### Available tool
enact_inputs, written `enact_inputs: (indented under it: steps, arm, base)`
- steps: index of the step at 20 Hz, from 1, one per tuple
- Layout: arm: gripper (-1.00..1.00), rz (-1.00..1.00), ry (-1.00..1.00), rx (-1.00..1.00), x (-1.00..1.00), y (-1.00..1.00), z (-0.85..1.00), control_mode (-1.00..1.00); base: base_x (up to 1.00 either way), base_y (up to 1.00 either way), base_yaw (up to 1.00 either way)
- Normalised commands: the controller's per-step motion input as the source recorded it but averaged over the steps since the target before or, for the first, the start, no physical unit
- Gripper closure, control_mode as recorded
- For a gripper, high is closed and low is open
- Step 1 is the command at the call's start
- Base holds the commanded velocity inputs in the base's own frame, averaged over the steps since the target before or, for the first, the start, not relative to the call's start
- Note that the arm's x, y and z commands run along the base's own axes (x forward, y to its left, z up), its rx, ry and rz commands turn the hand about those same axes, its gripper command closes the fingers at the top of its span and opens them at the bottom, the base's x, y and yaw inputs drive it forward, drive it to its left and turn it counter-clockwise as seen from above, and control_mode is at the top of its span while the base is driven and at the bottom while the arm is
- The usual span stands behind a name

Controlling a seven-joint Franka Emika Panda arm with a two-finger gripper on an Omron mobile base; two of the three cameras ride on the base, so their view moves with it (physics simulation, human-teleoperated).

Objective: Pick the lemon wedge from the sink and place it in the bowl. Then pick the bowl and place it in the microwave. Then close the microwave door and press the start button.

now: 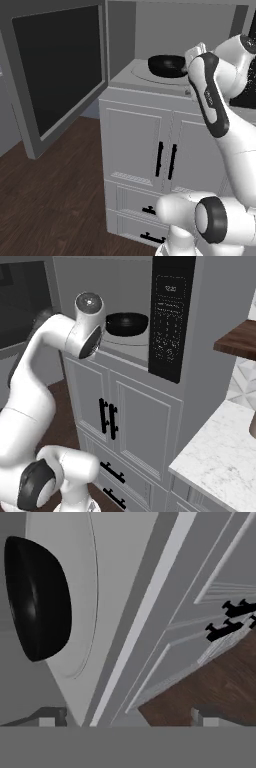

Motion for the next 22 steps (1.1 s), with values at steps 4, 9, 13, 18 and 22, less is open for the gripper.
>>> enact_inputs:
  steps: [4, 9, 13, 18, 22]
  arm:
    - [-1.00, 0.03, -0.06, 0.03, -0.96, 0.01, 0.00, -1.00]
    - [-1.00, 0.04, -0.07, 0.02, -0.90, 0.12, 0.00, -1.00]
    - [-1.00, 0.03, -0.09, 0.02, -0.83, 0.35, -0.01, -1.00]
    - [-1.00, 0.03, -0.13, 0.05, -0.80, 0.56, -0.01, -1.00]
    - [-1.00, 0.01, -0.16, 0.02, -0.68, 0.93, -0.03, -1.00]
  base:
    - [0.00, 0.00, 0.00]
    - [0.00, 0.00, 0.00]
    - [0.00, 0.00, 0.00]
    - [0.00, 0.00, 0.00]
    - [0.00, 0.00, 0.00]
